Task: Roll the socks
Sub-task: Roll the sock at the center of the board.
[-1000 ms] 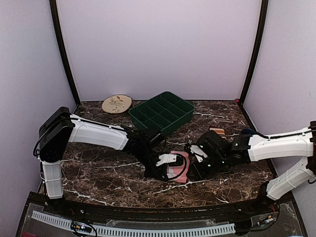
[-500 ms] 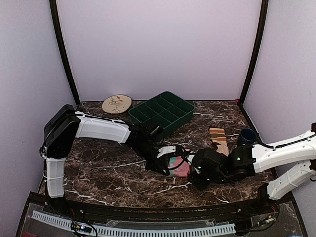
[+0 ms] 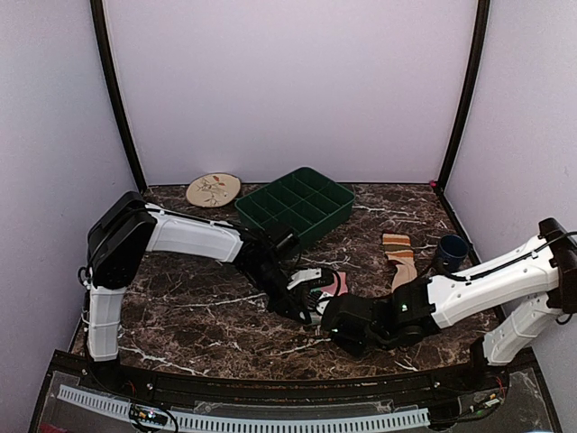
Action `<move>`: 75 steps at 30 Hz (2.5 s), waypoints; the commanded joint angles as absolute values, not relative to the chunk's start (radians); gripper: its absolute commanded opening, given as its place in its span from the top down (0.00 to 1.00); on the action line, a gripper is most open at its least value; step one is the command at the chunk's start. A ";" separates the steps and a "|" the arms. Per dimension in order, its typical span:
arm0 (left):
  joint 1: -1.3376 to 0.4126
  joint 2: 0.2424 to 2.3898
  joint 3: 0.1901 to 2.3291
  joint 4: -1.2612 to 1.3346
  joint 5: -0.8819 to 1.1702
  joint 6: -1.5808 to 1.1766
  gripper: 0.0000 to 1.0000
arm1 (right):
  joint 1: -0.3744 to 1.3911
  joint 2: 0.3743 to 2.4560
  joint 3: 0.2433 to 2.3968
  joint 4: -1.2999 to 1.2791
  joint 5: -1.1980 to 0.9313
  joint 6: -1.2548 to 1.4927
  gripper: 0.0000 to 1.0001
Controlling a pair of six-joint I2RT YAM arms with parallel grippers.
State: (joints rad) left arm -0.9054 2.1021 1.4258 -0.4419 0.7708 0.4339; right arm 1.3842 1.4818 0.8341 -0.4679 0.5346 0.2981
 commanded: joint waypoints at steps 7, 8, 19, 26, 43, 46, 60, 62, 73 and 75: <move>-0.886 2.127 1.469 -0.466 0.835 0.415 1.00 | 1.405 1.562 0.879 -0.415 0.611 0.181 0.52; -0.884 2.129 1.469 -0.466 0.837 0.414 1.00 | 1.405 1.568 0.878 -0.409 0.619 0.173 0.52; -0.872 2.142 1.466 -0.460 0.867 0.405 1.00 | 1.352 1.636 0.873 -0.352 0.682 0.108 0.49; -0.866 2.148 1.465 -0.458 0.874 0.402 1.00 | 1.295 1.638 0.853 -0.313 0.656 0.052 0.50; -0.851 2.164 1.488 -0.463 0.874 0.399 1.00 | 1.245 1.617 0.823 -0.320 0.451 0.026 0.88; -0.851 2.164 1.491 -0.463 0.864 0.395 1.00 | 1.229 1.610 0.821 -0.314 0.430 0.031 0.93; -0.838 2.161 1.468 -0.438 0.700 0.345 0.47 | 1.167 1.563 0.831 -0.311 0.339 0.056 1.00; -0.838 2.159 1.461 -0.436 0.688 0.349 0.45 | 1.158 1.559 0.837 -0.306 0.328 0.062 1.00; -0.835 2.155 1.458 -0.441 0.618 0.345 0.36 | 1.116 1.543 0.840 -0.300 0.216 0.081 1.00; -0.827 2.155 1.461 -0.447 0.620 0.331 0.33 | 1.103 1.535 0.834 -0.299 0.186 0.084 1.00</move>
